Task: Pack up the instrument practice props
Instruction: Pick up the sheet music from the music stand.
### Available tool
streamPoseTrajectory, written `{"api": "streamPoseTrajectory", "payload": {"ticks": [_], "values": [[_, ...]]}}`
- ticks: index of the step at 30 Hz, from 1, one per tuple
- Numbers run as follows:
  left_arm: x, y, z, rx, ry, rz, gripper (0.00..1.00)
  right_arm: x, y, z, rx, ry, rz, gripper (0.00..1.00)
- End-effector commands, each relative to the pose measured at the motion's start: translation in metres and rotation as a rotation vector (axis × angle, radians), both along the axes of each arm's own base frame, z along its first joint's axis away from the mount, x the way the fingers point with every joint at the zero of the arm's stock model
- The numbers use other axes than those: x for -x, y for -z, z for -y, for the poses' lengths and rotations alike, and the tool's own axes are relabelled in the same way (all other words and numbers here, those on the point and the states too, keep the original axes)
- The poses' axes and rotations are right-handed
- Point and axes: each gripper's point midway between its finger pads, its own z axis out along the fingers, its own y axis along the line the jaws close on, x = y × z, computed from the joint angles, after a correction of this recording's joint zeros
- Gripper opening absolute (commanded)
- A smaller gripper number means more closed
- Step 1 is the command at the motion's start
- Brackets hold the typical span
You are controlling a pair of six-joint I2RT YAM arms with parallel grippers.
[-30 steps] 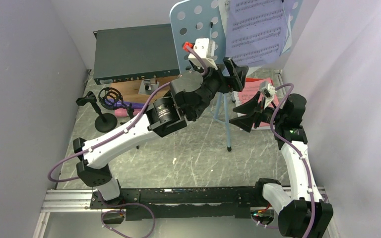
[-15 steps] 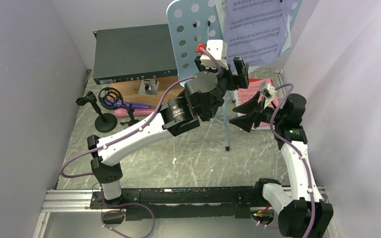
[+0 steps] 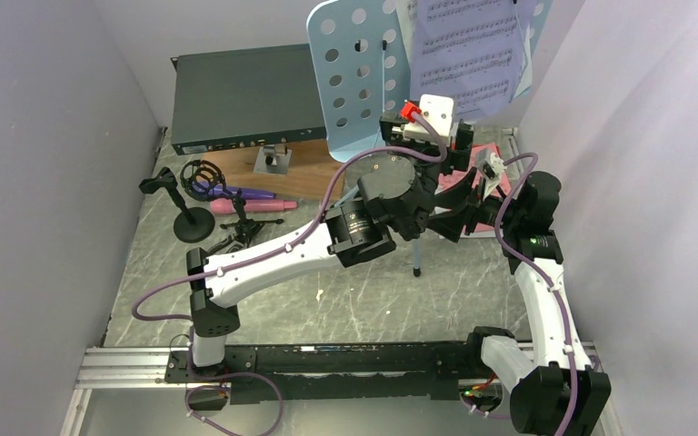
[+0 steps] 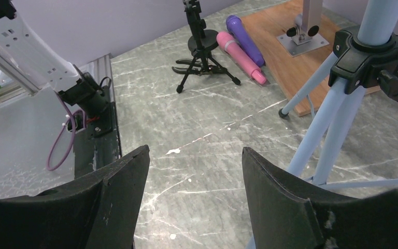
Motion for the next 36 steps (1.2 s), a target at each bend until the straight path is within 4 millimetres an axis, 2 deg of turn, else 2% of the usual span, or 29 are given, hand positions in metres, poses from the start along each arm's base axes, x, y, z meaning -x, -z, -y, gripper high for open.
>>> {"api": "streamPoseTrajectory", "payload": {"ticks": [1,6,10,19,28,36], "values": [[0.001,-0.029,-0.025,0.080,-0.070,0.035,0.81,0.003,-0.009,-0.001,0.007,-0.014,0.059,0.69],[-0.013,-0.014,-0.023,0.077,-0.050,-0.023,0.81,0.003,-0.009,-0.002,0.007,-0.014,0.060,0.69],[-0.020,-0.006,-0.021,0.139,-0.008,-0.077,0.78,0.003,-0.010,-0.001,0.009,-0.012,0.066,0.69],[-0.012,-0.009,-0.017,0.194,0.077,-0.094,0.63,0.003,-0.010,-0.001,0.010,-0.014,0.070,0.69],[0.014,-0.032,-0.028,0.339,0.263,-0.047,0.43,0.003,-0.010,-0.001,0.011,-0.013,0.073,0.69],[0.002,-0.024,-0.023,0.399,0.396,-0.099,0.44,0.003,-0.010,-0.001,0.011,-0.013,0.074,0.69]]}}
